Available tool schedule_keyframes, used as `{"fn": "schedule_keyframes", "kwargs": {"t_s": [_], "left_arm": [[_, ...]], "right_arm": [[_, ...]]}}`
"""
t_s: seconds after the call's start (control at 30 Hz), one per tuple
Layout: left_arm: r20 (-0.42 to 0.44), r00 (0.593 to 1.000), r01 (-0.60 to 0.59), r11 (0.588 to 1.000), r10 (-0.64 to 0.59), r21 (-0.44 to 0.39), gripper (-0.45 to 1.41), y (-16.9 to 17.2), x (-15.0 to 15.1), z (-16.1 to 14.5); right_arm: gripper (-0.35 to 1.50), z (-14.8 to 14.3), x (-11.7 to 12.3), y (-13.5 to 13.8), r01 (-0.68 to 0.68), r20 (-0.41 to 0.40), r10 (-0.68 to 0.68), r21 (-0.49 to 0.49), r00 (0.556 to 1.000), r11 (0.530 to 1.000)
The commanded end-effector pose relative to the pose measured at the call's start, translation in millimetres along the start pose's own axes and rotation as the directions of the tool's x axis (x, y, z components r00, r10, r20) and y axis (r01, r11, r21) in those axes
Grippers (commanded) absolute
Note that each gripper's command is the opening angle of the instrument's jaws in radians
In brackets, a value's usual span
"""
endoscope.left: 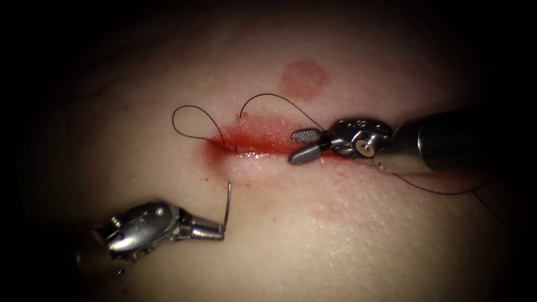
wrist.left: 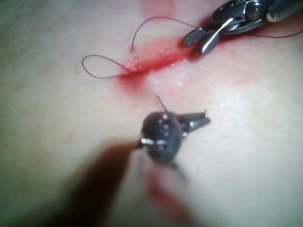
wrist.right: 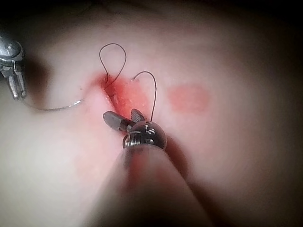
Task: Wound Closure
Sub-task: Use the left gripper to rotate the needle through the skin.
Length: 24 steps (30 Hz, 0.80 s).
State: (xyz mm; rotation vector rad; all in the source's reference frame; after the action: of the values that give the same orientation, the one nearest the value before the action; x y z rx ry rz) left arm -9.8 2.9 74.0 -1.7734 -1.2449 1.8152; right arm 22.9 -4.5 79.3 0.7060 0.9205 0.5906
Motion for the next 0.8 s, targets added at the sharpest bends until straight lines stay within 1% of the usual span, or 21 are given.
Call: {"fn": "schedule_keyframes", "kwargs": {"t_s": [0.03, 0.2, 0.33, 0.37, 0.47, 0.6, 0.7, 0.8], "left_arm": [[-0.008, 1.000, 0.012, 1.000, -0.012, -0.021, -0.35, -0.1, -0.5, 0.6], [-0.020, 0.999, 0.026, 0.996, -0.028, -0.085, -0.35, 2.4, 0.3, 0.5], [-0.029, 0.999, 0.032, 0.993, -0.036, -0.117, -0.35, 4.4, 1.3, 0.5], [-0.031, 0.999, 0.016, 0.993, -0.020, -0.119, -0.35, 4.7, 1.7, 0.5], [-0.046, 0.998, -0.055, 0.995, 0.052, -0.079, -0.35, 5.0, 3.1, 0.7], [-0.051, 0.990, -0.134, 0.991, 0.134, 0.002, -0.35, 4.1, 4.5, 1.0], [-0.026, 0.975, -0.217, 0.974, 0.219, 0.068, -0.35, 2.8, 4.9, 1.2], [0.019, 0.947, -0.318, 0.936, 0.319, 0.147, -0.35, 1.3, 5.2, 1.2]], "right_arm": [[1.23, 0.9, -0.1, 0.0, 0.000, -0.002, 0.000, 0.002, 1.000, 1.000], [1.23, 1.3, 0.1, 0.0, -0.002, -0.002, 0.002, 0.003, 1.000, 1.000], [1.23, 1.4, 0.2, -0.1, -0.003, -0.002, 0.003, 0.005, 1.000, 1.000], [1.23, 1.5, 0.2, -0.1, -0.003, -0.002, 0.003, 0.004, 1.000, 1.000], [1.23, 1.4, 0.2, -0.1, -0.003, -0.002, 0.003, 0.005, 1.000, 1.000], [1.23, 1.4, 0.2, -0.2, -0.003, -0.007, 0.003, 0.007, 1.000, 1.000], [1.23, 1.4, 0.1, -0.4, -0.003, -0.013, 0.003, 0.009, 1.000, 1.000], [1.23, 1.4, 0.1, -0.5, -0.003, -0.013, 0.003, 0.009, 1.000, 1.000]]}}
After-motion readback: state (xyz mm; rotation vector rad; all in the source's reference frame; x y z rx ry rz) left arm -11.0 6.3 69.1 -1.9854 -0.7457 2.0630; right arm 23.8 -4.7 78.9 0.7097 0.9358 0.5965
